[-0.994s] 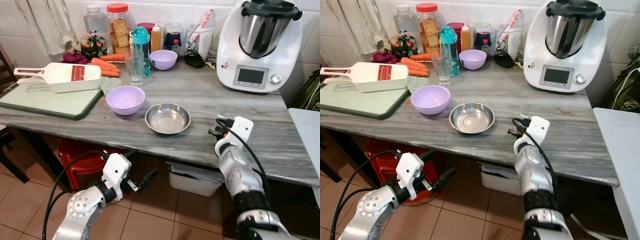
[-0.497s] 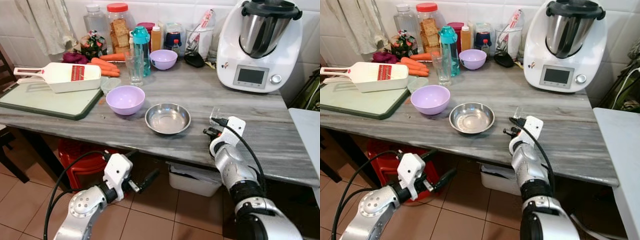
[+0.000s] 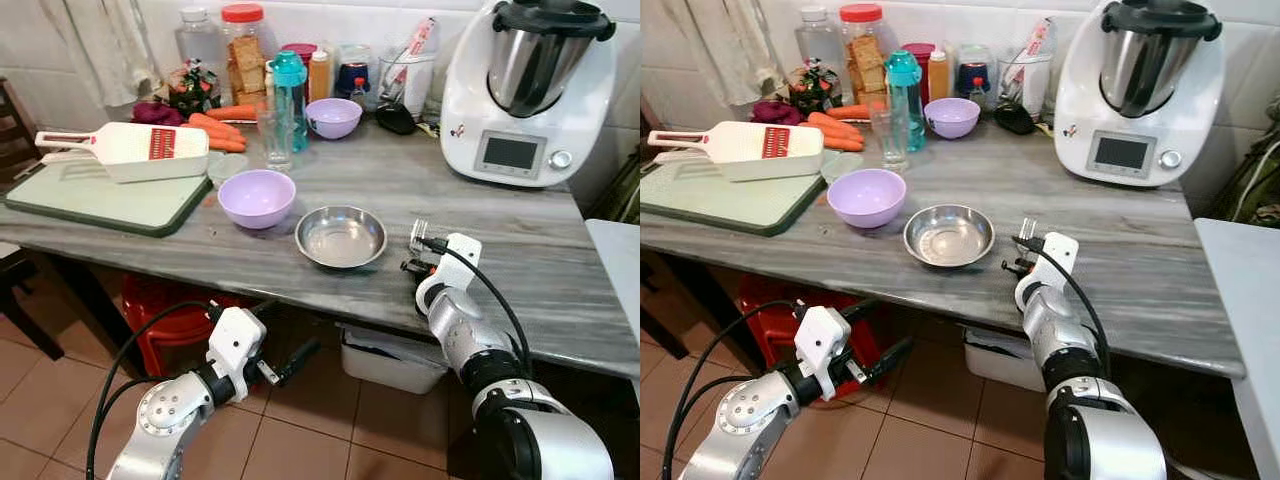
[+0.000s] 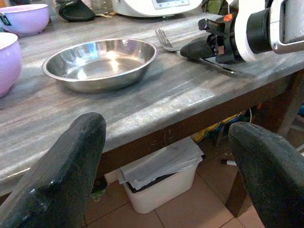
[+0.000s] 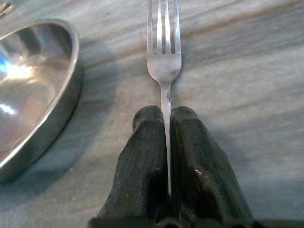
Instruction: Setting the table
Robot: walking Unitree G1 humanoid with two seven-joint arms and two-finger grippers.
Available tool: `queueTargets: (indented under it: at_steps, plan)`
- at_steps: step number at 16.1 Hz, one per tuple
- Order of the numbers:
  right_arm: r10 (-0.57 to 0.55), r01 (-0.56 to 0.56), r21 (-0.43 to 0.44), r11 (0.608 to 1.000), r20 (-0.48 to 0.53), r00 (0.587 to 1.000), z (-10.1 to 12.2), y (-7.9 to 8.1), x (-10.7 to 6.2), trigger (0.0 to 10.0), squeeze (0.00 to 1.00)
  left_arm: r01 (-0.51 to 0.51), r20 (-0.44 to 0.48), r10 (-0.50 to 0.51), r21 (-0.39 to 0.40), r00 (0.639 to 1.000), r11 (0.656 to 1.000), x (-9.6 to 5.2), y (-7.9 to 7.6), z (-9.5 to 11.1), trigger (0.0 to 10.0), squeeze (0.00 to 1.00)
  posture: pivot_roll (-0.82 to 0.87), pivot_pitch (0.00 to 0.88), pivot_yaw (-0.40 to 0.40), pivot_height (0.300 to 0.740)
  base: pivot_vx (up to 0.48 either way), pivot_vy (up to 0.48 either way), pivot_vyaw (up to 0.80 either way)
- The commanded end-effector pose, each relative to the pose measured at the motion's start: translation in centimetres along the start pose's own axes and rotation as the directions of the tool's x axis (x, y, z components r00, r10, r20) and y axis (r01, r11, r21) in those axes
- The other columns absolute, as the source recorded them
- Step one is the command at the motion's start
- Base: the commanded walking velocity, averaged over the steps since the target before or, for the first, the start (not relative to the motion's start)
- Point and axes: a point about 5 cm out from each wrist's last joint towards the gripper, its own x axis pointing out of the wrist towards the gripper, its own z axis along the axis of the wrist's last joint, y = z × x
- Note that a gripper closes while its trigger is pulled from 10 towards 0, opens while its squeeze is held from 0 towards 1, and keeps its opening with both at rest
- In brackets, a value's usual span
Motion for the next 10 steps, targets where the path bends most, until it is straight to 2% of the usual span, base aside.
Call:
queueTargets:
  at_steps: [1, 2, 3, 10]
  plan:
    - [0.010, -0.010, -0.019, 1.000, 0.002, 1.000, 0.49, 0.36, 0.16, 10.0, 0.00, 0.016, -0.005, -0.016, 0.020, 1.000, 1.000, -0.04, -0.14, 0.25, 10.0, 0.00, 0.10, 0.000, 0.013, 0.740, 0.000, 0.000, 0.00]
    - [0.009, -0.009, -0.017, 1.000, 0.002, 1.000, 0.47, 0.33, 0.16, 10.0, 0.91, 0.017, -0.004, -0.017, 0.020, 1.000, 1.000, -0.05, -0.17, 0.26, 10.0, 0.00, 0.11, 0.000, 0.013, 0.740, 0.000, 0.000, 0.00]
    - [-0.006, 0.006, -0.023, 1.000, 0.001, 1.000, 0.44, 0.17, 0.16, 10.0, 1.00, 0.018, -0.004, -0.018, 0.020, 1.000, 1.000, -0.08, -0.22, 0.27, 10.0, 0.00, 0.11, 0.000, 0.012, 0.740, 0.000, 0.000, 0.00]
    - [-0.036, 0.036, -0.006, 0.999, 0.030, 0.999, 0.54, -0.36, 0.11, 10.0, 1.00, 0.023, -0.004, -0.023, 0.027, 1.000, 0.999, -0.10, -0.31, 0.42, 10.0, 0.00, 0.11, 0.000, 0.012, 0.740, 0.000, 0.000, 0.00]
